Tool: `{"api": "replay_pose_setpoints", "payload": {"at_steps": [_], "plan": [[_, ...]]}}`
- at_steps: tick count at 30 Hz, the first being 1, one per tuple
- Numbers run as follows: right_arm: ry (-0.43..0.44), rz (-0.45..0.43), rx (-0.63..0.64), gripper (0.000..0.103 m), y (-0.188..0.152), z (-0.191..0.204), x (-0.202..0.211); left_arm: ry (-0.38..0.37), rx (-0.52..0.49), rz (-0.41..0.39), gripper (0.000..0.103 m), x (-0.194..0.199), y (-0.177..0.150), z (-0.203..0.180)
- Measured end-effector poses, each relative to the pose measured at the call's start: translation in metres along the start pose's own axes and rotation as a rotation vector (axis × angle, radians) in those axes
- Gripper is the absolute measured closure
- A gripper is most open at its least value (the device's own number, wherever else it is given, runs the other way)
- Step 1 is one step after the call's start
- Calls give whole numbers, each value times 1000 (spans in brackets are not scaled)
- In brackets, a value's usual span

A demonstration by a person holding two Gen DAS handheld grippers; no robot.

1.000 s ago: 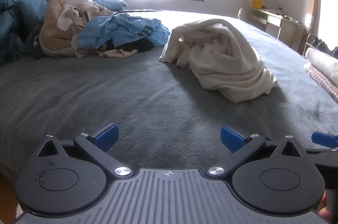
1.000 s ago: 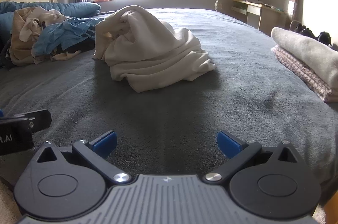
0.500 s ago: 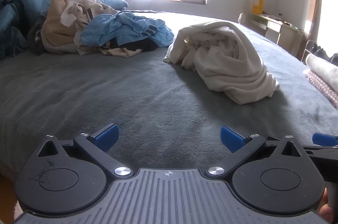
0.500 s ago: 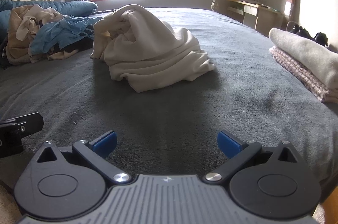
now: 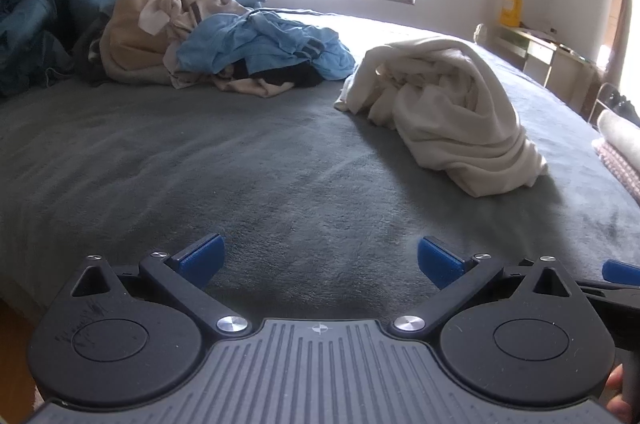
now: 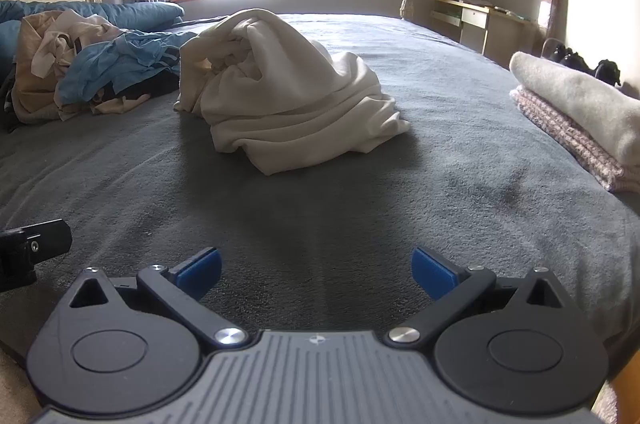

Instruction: Fold clothes

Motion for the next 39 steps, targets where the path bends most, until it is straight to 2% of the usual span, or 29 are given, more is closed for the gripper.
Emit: {"api": "replay_pose_setpoints", "payload": {"at_steps": [39], "plan": [[-1, 13, 2, 0, -2, 4, -2, -8, -17, 18, 0, -3, 0, -7]]}}
Point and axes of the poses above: each gripper's, at about its wrist camera, not at the fingertips, and x roughly against the way its jaws point, z to its left, y to its top, the point moved 10 cm from there along -x, roughly the way its jaws point, and after that the axes turned 11 degrees about -z, right-handed, at the moved point
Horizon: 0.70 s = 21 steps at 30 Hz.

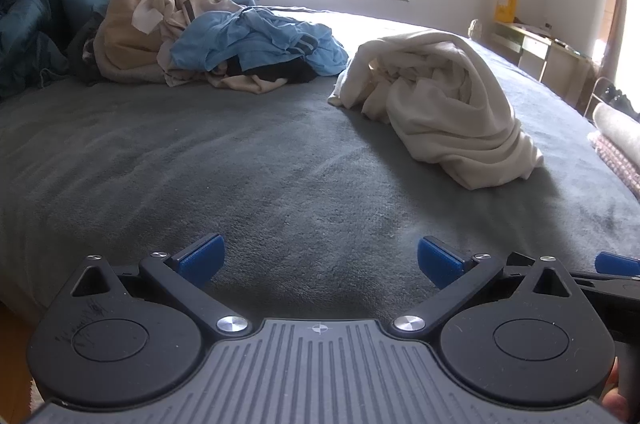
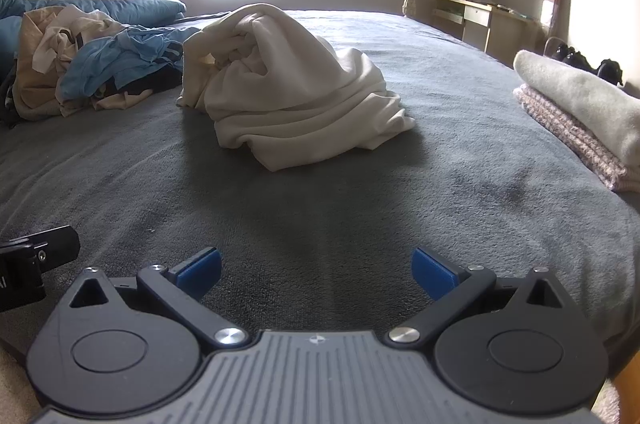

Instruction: Fold clothes

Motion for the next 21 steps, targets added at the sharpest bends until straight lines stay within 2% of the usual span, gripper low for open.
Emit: {"api": "replay_pose_setpoints", "payload": {"at_steps": [13, 21], "plan": [[-3, 18, -1, 0, -3, 1, -8, 0, 2, 12, 0, -5, -3, 0], [-13, 7, 10, 0, 2, 0, -12, -28, 14, 14, 0, -11, -4, 1]]}}
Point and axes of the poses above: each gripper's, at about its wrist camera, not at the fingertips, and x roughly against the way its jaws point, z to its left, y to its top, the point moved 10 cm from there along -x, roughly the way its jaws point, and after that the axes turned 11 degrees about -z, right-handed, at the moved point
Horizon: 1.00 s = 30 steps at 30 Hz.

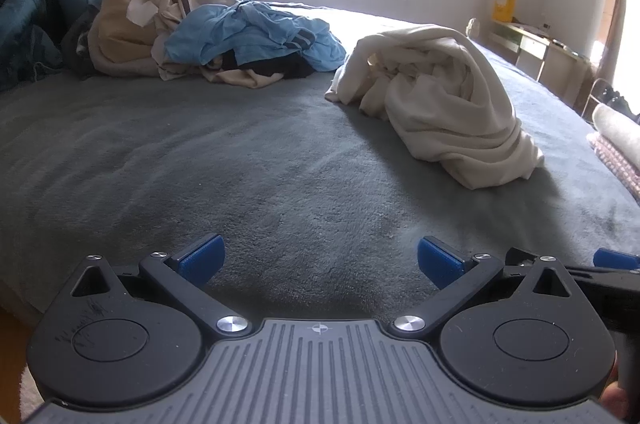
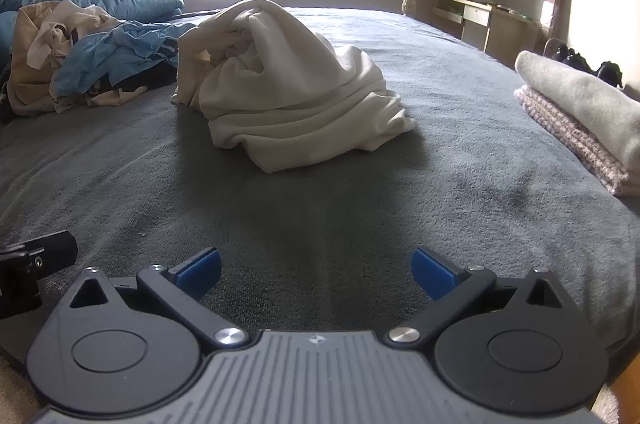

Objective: Fold clothes
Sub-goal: 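Grasp the cream sweatshirt with both grippers and lift it off the bed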

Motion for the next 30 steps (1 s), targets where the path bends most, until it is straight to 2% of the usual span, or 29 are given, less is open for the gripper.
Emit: {"api": "replay_pose_setpoints", "payload": {"at_steps": [5, 11, 16, 18, 23, 25, 28, 29, 30], "plan": [[3, -24, -2, 0, 2, -4, -7, -68, 15, -3, 0, -14, 2, -3], [52, -158, -52, 0, 21, -26, -11, -93, -44, -86, 0, -43, 24, -11], [57, -317, 26, 0, 59, -34, -20, -90, -40, -178, 0, -80, 54, -7], [65, -349, 69, 0, 77, -31, -31, -87, -46, -218, 0, -97, 66, -5], [151, -422, 112, 0, 126, -6, -73, -73, -104, -336, 0, -144, 105, -11], [173, -419, 133, 3, 136, 7, -94, -78, -127, -357, 0, -165, 116, -18], [217, -404, 172, 14, 139, 26, -121, -105, -184, -356, 2, -198, 125, -33], [217, -394, 182, 26, 137, 29, -130, -114, -203, -355, 5, -209, 128, -38], [216, -383, 190, 32, 135, 31, -138, -118, -217, -346, 7, -219, 128, -42]]}}
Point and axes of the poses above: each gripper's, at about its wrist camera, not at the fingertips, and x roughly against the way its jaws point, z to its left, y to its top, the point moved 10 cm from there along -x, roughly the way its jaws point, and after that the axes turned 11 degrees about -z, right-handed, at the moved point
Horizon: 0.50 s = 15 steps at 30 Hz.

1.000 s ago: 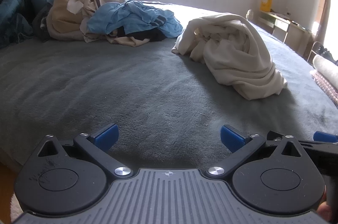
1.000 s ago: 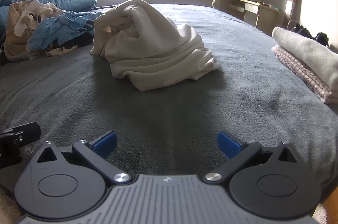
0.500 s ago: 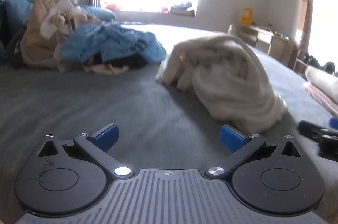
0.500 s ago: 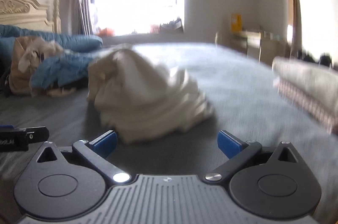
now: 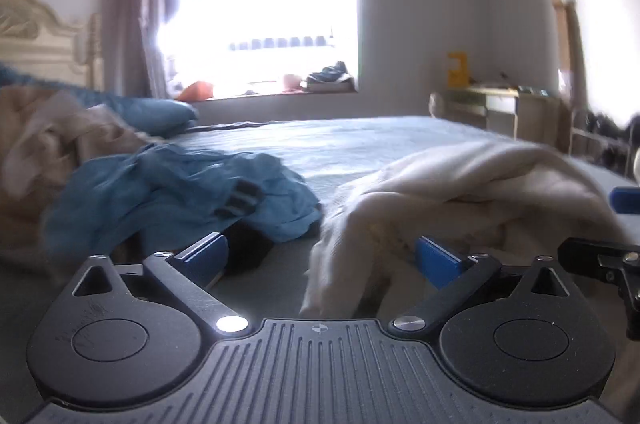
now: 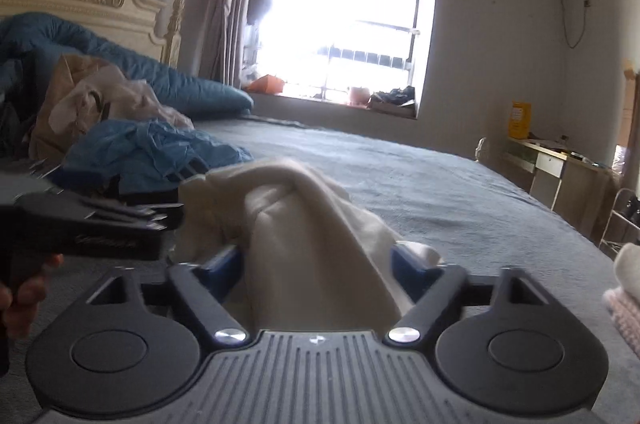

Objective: Fold clothes
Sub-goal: 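Grasp the cream sweatshirt with both grippers and lift it off the bed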

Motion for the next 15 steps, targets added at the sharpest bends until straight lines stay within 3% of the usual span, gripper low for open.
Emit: {"api": "replay_pose_setpoints", "payload": {"at_steps": [1, 2, 3, 4, 6, 7, 8, 15], "plan": [[-3, 11, -7, 42, -5, -3, -5, -5, -10, 15, 15, -10, -4, -4], [-7, 20, -17, 50, -9, -7, -10, -8, -12, 30, 29, -17, -8, -6], [-12, 17, -38, 69, -12, -13, -9, -10, -10, 44, 37, -23, -11, -8], [-15, 8, -58, 77, -10, -20, -7, -11, 3, 57, 50, -27, -15, -8], [-30, -21, -92, 85, -5, -35, 1, -16, 53, 54, 59, -27, -13, -6], [-40, -42, -106, 85, -1, -43, 7, -16, 80, 42, 74, -25, -9, -4], [-43, -59, -120, 86, 5, -50, 13, -16, 101, 26, 84, -20, -2, -3], [-13, -162, -179, 87, 45, -82, 76, -33, 163, -157, 92, 46, 76, -7]]}}
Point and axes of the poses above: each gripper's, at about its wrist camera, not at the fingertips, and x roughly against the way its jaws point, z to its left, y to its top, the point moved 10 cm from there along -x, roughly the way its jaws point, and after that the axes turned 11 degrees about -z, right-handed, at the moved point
